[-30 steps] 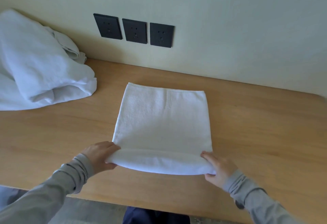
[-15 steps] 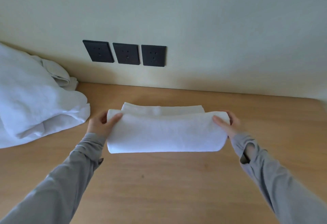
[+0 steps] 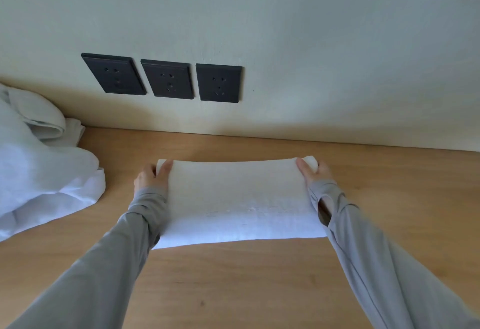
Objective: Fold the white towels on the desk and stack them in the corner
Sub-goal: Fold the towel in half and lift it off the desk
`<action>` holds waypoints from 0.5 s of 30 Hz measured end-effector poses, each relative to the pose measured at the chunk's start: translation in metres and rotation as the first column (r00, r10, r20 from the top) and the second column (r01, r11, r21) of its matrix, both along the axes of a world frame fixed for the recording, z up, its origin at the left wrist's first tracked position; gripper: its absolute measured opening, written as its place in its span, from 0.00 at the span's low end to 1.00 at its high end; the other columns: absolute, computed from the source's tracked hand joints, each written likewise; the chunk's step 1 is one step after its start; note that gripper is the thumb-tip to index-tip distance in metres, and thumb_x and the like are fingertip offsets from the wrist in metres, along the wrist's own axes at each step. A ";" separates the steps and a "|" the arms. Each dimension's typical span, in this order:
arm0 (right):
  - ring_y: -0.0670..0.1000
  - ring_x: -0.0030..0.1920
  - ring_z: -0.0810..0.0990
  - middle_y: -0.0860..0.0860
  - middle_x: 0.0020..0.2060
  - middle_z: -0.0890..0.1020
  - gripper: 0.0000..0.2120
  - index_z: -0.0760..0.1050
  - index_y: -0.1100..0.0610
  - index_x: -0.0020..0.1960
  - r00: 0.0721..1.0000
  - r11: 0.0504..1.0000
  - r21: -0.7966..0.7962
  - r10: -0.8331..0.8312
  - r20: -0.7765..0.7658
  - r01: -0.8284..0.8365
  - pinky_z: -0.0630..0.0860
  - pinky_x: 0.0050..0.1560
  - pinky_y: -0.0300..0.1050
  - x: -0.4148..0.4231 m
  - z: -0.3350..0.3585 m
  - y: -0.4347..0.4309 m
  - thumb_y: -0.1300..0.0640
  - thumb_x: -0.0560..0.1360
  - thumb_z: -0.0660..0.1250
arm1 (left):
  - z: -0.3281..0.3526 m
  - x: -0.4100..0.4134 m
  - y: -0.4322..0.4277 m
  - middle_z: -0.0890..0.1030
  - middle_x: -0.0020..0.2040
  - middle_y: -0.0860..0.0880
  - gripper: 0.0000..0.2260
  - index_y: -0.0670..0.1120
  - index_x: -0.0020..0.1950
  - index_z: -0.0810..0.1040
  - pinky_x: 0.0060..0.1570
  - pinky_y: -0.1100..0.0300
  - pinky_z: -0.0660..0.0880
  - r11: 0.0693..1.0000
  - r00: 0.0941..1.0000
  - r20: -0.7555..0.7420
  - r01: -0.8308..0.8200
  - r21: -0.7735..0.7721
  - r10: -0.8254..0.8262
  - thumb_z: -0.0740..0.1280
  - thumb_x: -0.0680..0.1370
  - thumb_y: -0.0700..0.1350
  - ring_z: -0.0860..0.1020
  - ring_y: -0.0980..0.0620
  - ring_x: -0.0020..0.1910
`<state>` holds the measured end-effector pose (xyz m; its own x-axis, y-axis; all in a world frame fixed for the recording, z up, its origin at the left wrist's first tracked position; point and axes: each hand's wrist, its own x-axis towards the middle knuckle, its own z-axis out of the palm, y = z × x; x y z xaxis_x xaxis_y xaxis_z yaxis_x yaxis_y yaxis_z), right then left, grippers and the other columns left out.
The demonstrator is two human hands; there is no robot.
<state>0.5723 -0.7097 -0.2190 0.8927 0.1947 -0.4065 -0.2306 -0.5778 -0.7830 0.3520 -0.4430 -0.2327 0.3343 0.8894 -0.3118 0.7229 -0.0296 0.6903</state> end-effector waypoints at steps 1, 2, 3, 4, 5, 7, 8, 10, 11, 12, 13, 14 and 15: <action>0.52 0.42 0.74 0.53 0.46 0.76 0.21 0.70 0.60 0.58 1.000 1.000 -0.016 -0.014 -0.006 0.013 0.66 0.46 0.44 -0.001 -0.006 0.001 0.45 0.74 0.66 | -0.006 0.000 0.000 0.73 0.43 0.41 0.20 0.39 0.48 0.73 0.45 0.54 0.63 1.000 1.000 -0.017 0.003 0.001 -0.003 0.60 0.78 0.57 0.69 0.43 0.46; 0.52 0.42 0.74 0.53 0.46 0.75 0.20 0.69 0.59 0.57 1.000 0.999 -0.030 -0.027 -0.004 0.027 0.65 0.46 0.44 -0.003 -0.012 0.001 0.44 0.74 0.66 | -0.011 0.001 0.000 0.73 0.42 0.41 0.20 0.39 0.48 0.73 0.45 0.54 0.63 1.000 1.000 -0.028 0.008 0.007 -0.008 0.60 0.78 0.57 0.69 0.42 0.46; 0.53 0.42 0.74 0.53 0.45 0.75 0.20 0.69 0.58 0.56 0.999 0.998 -0.044 -0.036 0.007 0.036 0.65 0.46 0.45 -0.005 -0.017 0.001 0.44 0.74 0.66 | -0.015 0.001 0.000 0.73 0.41 0.41 0.20 0.39 0.47 0.73 0.44 0.54 0.63 1.000 0.999 -0.036 0.012 0.014 -0.012 0.59 0.78 0.58 0.70 0.42 0.46; 0.54 0.43 0.74 0.54 0.45 0.75 0.19 0.68 0.58 0.55 0.999 0.997 -0.064 -0.037 0.023 0.039 0.65 0.46 0.45 -0.005 -0.021 0.001 0.44 0.74 0.66 | -0.018 0.003 0.001 0.73 0.41 0.41 0.21 0.40 0.47 0.72 0.44 0.54 0.64 1.000 0.999 -0.050 0.015 0.022 -0.014 0.59 0.78 0.59 0.70 0.41 0.45; 0.56 0.45 0.75 0.55 0.46 0.76 0.19 0.68 0.58 0.54 0.999 0.995 -0.096 -0.034 0.039 0.037 0.66 0.47 0.46 -0.005 -0.023 0.001 0.43 0.74 0.65 | -0.019 0.005 0.001 0.73 0.42 0.41 0.22 0.40 0.48 0.72 0.44 0.53 0.65 1.000 0.997 -0.079 0.013 0.027 -0.011 0.58 0.77 0.60 0.70 0.41 0.45; 0.58 0.46 0.75 0.57 0.47 0.75 0.24 0.67 0.59 0.55 0.998 0.975 -0.219 -0.026 0.065 0.040 0.68 0.48 0.48 -0.003 -0.024 0.004 0.40 0.73 0.64 | -0.019 0.007 0.000 0.73 0.42 0.41 0.23 0.43 0.50 0.71 0.44 0.52 0.66 0.999 0.983 -0.185 0.002 0.046 0.007 0.56 0.76 0.63 0.70 0.42 0.43; 0.58 0.46 0.74 0.57 0.46 0.74 0.27 0.67 0.60 0.57 0.997 0.951 -0.305 -0.018 0.079 0.042 0.68 0.47 0.49 -0.002 -0.024 0.007 0.38 0.73 0.62 | -0.018 0.008 -0.002 0.73 0.42 0.41 0.23 0.44 0.50 0.70 0.44 0.52 0.67 0.998 0.970 -0.243 0.001 0.061 0.014 0.55 0.76 0.64 0.70 0.42 0.42; 0.57 0.43 0.72 0.57 0.43 0.73 0.30 0.67 0.61 0.59 0.994 0.895 -0.445 0.021 0.108 0.030 0.66 0.43 0.48 0.001 -0.022 0.013 0.35 0.74 0.59 | -0.014 0.007 -0.009 0.76 0.44 0.39 0.24 0.44 0.52 0.70 0.44 0.51 0.67 0.995 0.949 -0.314 0.010 0.100 0.022 0.53 0.76 0.65 0.72 0.40 0.43; 0.58 0.44 0.73 0.58 0.44 0.74 0.30 0.66 0.61 0.60 0.993 0.877 -0.480 0.041 0.113 0.019 0.65 0.42 0.48 0.001 -0.021 0.015 0.35 0.74 0.58 | -0.009 0.007 -0.013 0.77 0.48 0.37 0.24 0.43 0.53 0.70 0.46 0.50 0.67 0.989 0.945 -0.326 0.026 0.148 0.024 0.53 0.77 0.63 0.74 0.39 0.46; 0.60 0.47 0.75 0.60 0.46 0.76 0.31 0.66 0.61 0.61 0.993 0.865 -0.501 0.056 0.109 0.006 0.66 0.42 0.49 0.000 -0.020 0.017 0.35 0.74 0.58 | -0.005 0.007 -0.017 0.77 0.51 0.37 0.22 0.42 0.55 0.70 0.49 0.49 0.67 0.972 0.946 -0.323 0.058 0.230 0.020 0.54 0.78 0.61 0.74 0.38 0.50; 0.61 0.50 0.76 0.61 0.49 0.77 0.31 0.65 0.61 0.62 0.992 0.858 -0.514 0.064 0.108 0.000 0.66 0.42 0.49 -0.002 -0.017 0.018 0.35 0.75 0.57 | 0.000 0.006 -0.020 0.75 0.55 0.37 0.21 0.41 0.58 0.70 0.51 0.47 0.67 0.937 0.949 -0.315 0.109 0.331 0.001 0.56 0.79 0.57 0.73 0.38 0.54; 0.62 0.53 0.75 0.62 0.53 0.76 0.30 0.65 0.62 0.63 0.991 0.853 -0.521 0.071 0.113 -0.002 0.67 0.43 0.49 -0.005 -0.014 0.019 0.37 0.75 0.56 | 0.006 0.008 -0.025 0.73 0.58 0.36 0.20 0.40 0.61 0.70 0.53 0.46 0.66 0.889 0.948 -0.315 0.175 0.424 -0.037 0.57 0.79 0.55 0.71 0.38 0.56; 0.62 0.55 0.74 0.63 0.56 0.75 0.30 0.64 0.63 0.64 0.986 0.842 -0.540 0.093 0.141 -0.002 0.69 0.46 0.50 -0.008 -0.011 0.020 0.38 0.77 0.55 | 0.013 0.010 -0.033 0.71 0.63 0.36 0.22 0.40 0.65 0.68 0.55 0.45 0.66 0.837 0.939 -0.327 0.260 0.482 -0.104 0.58 0.79 0.54 0.70 0.38 0.60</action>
